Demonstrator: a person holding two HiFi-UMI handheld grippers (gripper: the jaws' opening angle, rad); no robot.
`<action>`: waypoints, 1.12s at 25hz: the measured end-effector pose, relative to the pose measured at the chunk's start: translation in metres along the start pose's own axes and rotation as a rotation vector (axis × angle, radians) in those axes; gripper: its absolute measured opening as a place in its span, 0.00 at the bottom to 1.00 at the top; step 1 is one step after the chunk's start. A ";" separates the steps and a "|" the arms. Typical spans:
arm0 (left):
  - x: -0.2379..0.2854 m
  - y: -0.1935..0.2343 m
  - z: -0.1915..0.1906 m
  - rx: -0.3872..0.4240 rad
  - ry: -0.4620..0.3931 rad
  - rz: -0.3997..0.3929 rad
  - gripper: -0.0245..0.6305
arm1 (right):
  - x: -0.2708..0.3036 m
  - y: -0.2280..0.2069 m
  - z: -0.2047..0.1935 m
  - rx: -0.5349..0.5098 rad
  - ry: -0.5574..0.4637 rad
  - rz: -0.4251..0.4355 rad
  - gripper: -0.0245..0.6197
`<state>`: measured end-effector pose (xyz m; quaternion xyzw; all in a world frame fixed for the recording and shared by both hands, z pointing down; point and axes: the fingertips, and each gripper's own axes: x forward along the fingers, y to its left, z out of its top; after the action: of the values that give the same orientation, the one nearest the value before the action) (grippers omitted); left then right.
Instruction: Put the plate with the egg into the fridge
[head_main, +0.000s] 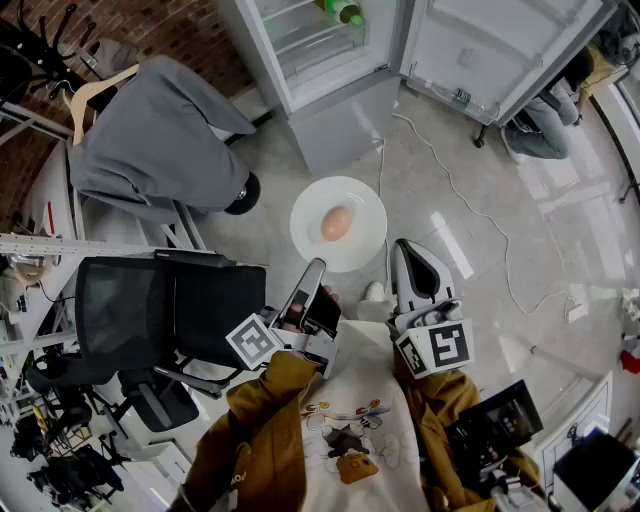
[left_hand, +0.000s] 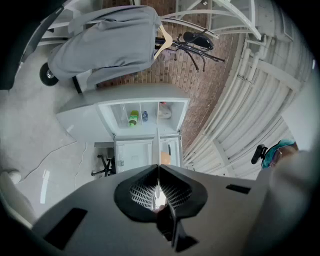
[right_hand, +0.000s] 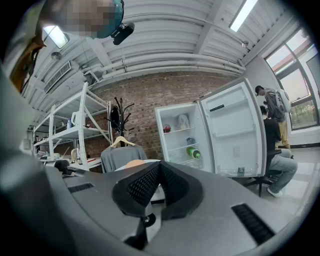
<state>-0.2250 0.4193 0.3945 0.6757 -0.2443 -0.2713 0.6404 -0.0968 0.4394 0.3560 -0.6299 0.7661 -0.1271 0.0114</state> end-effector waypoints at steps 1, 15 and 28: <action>-0.001 0.000 0.000 0.003 0.001 0.002 0.06 | 0.000 0.000 0.000 0.000 -0.001 -0.001 0.05; 0.016 -0.001 -0.007 0.019 -0.011 0.008 0.06 | 0.003 -0.020 0.008 -0.023 -0.020 -0.007 0.05; 0.059 0.001 -0.024 0.042 -0.032 0.021 0.06 | 0.005 -0.083 0.011 0.036 -0.034 -0.016 0.05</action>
<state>-0.1655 0.3968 0.3935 0.6819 -0.2672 -0.2704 0.6249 -0.0161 0.4179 0.3630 -0.6378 0.7583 -0.1303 0.0351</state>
